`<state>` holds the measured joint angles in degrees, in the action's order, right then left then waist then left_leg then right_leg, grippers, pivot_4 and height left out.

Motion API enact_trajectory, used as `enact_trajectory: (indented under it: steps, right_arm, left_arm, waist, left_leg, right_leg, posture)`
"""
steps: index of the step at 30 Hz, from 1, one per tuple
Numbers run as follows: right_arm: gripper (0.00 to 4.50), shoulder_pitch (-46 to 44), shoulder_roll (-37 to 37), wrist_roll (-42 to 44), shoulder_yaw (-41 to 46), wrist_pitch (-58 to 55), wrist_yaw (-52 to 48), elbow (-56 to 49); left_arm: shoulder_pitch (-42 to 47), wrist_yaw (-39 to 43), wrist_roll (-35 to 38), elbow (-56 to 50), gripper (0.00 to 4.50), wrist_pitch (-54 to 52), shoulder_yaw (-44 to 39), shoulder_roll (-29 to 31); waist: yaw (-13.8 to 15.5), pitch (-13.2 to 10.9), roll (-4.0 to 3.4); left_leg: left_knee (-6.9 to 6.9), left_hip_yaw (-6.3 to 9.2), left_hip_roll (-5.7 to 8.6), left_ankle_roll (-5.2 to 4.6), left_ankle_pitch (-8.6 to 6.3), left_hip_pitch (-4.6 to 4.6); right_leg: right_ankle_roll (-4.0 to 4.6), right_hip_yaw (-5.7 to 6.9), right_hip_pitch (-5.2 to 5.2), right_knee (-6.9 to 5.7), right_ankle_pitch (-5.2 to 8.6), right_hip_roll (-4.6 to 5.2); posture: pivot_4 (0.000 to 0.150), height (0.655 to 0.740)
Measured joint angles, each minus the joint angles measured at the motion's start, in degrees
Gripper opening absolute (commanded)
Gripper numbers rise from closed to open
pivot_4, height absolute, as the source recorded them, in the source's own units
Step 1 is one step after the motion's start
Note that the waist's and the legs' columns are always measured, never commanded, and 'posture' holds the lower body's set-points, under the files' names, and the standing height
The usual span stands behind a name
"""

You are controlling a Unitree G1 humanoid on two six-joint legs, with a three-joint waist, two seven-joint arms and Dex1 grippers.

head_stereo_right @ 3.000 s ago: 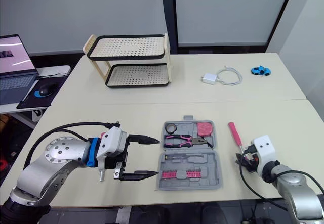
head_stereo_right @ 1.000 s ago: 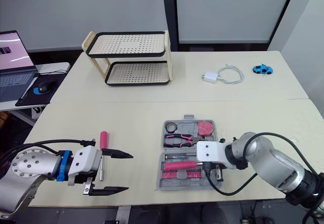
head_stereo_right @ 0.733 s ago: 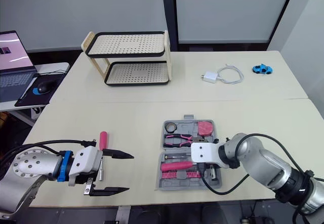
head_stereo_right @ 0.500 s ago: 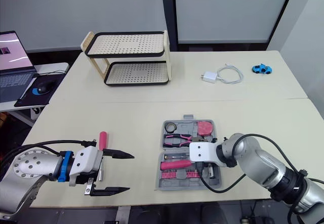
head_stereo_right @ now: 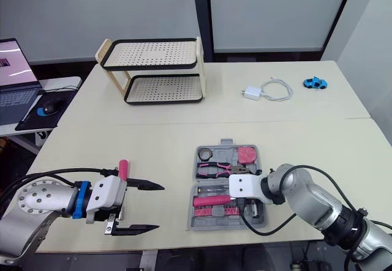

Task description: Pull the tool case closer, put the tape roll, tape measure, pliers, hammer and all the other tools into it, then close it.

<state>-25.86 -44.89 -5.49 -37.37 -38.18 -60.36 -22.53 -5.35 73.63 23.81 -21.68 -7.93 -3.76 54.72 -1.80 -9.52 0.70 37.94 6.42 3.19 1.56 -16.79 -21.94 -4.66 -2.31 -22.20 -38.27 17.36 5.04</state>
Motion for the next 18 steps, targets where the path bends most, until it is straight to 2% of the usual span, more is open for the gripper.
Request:
enact_trajectory:
  steps: [7, 13, 16, 18]
  right_arm:
    - [2.49, -0.07, 0.99, 2.19, 2.18, -0.82, -1.53, -0.60]
    - [2.49, -1.48, 0.92, 7.65, 7.62, -5.13, -3.76, -5.75]
    - [1.90, -1.47, 1.76, 9.56, 9.51, -5.37, -3.07, -6.72]
    - [1.25, -0.54, 2.92, 9.62, 9.61, -5.06, -1.84, -6.72]
  left_arm:
    - [0.93, -0.59, 0.00, -0.09, 4.50, -0.60, 1.13, -0.51]
    - [0.95, -0.96, 0.00, -0.20, 4.50, -0.79, 1.13, -0.62]
    - [0.94, -1.04, -0.01, -0.23, 4.50, -0.79, 1.14, -0.80]
    - [0.94, -1.08, -0.02, -0.23, 4.50, -0.78, 1.16, -0.97]
  waist:
    - [0.01, 0.00, 0.00]
    - [0.03, 0.00, 0.00]
    - [0.04, 0.01, 0.02]
    - [0.05, 0.01, 0.02]
  left_leg:
    - [0.02, 0.00, 0.01, 0.00, 0.00, -0.01]
    - [0.03, 0.01, 0.00, -0.01, 0.00, 0.04]
    - [0.04, 0.01, 0.00, 0.00, 0.00, 0.05]
    - [0.05, 0.01, 0.00, 0.00, 0.00, 0.06]
  right_leg:
    - [0.00, -0.01, -0.01, -0.09, 0.00, 0.00]
    - [0.00, -0.01, -0.06, -0.30, 0.00, 0.00]
    - [0.00, 0.00, -0.06, -0.34, 0.00, 0.00]
    - [0.00, 0.00, -0.06, -0.36, 0.00, 0.00]
  posture:
    - [0.150, 0.7400]
    - [0.150, 0.7400]
    - [0.150, 0.7400]
    - [0.150, 0.7400]
